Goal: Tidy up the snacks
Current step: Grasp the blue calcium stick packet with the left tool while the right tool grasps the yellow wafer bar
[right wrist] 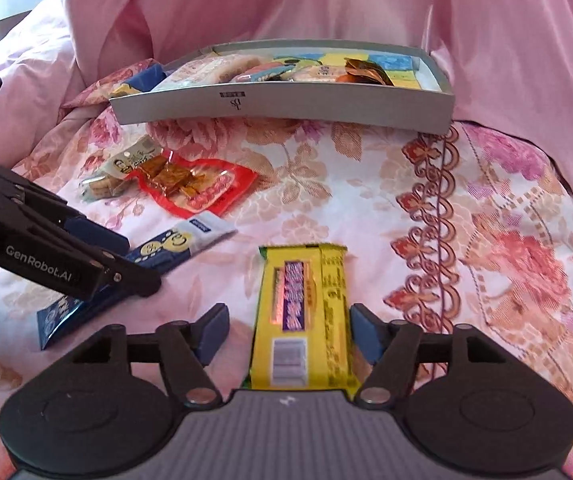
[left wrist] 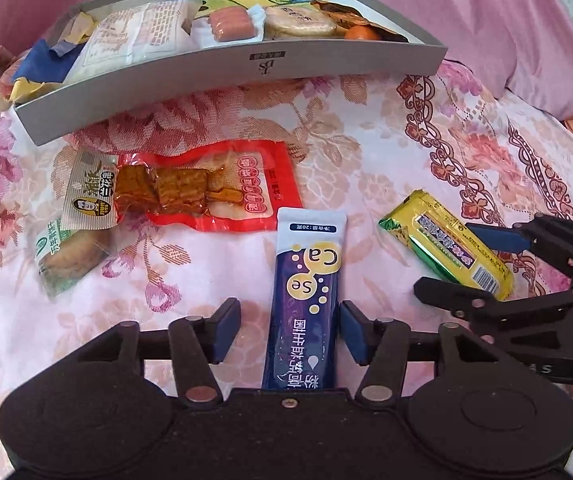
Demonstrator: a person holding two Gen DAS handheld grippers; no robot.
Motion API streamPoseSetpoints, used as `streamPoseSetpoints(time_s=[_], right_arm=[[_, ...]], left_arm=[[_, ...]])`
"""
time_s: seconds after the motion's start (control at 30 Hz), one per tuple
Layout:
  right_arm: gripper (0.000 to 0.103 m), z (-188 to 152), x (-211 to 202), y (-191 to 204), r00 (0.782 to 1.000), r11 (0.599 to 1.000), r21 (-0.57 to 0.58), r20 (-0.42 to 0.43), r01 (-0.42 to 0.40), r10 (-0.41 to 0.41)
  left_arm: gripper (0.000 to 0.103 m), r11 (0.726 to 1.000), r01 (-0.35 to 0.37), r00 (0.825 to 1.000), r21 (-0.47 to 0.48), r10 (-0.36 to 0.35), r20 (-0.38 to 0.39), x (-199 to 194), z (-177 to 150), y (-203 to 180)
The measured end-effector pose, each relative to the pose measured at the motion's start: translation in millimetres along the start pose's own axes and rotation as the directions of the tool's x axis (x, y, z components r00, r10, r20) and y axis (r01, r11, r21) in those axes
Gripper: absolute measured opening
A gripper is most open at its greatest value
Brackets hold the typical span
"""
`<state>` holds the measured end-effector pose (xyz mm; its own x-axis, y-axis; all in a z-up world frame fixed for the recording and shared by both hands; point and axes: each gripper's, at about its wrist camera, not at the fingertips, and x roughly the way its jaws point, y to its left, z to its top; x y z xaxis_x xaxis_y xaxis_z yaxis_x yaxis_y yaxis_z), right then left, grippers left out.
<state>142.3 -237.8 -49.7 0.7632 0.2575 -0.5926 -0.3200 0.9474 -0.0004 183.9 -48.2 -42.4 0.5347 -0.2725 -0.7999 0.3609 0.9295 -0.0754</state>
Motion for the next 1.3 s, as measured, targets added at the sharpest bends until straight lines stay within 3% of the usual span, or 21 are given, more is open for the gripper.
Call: streamPoseSetpoints(time_s=[0.1,0.2,0.3,0.37,0.57,1.3], right_arm=[[0.072,-5.3,1.3,-0.9,1.0,1.0,0.018,0.017,0.001,-0.001],[0.067,-8.2,-1.3,0.9,1.0,1.0,0.014,0.026,0.013,-0.013],[0.053,-9.8,-4.4,3.0,0.999,0.999,0.017,0.033,0.031,-0.031],[0.052,-10.9,-5.4,7.4,0.998,0.999,0.003,0.033,0.053,-0.053],[0.052,-13.5,-13.0,22.8,0.994,0.992,-0.069,0.055,0.103,-0.099],[0.052,-23.8,-62.8,50.1,0.985,0.99,-0.135,0.172,0.04,-0.017]], left_arm=[[0.039,1.0,0.015,1.0,-0.01,-0.015,0.009,-1.9,-3.4,-3.2],[0.035,0.999,0.006,1.0,-0.033,-0.005,0.013,-4.5,-6.9,-7.0],[0.032,0.998,0.002,1.0,-0.063,-0.001,0.017,-8.8,-10.1,-8.7],[0.031,0.997,-0.013,1.0,-0.082,0.014,0.018,-12.4,-13.3,-10.4],[0.031,0.991,-0.065,0.997,-0.119,0.069,0.031,-27.0,-20.3,-14.4],[0.031,0.973,-0.087,0.992,-0.212,0.103,0.066,-60.4,-44.0,-14.8]])
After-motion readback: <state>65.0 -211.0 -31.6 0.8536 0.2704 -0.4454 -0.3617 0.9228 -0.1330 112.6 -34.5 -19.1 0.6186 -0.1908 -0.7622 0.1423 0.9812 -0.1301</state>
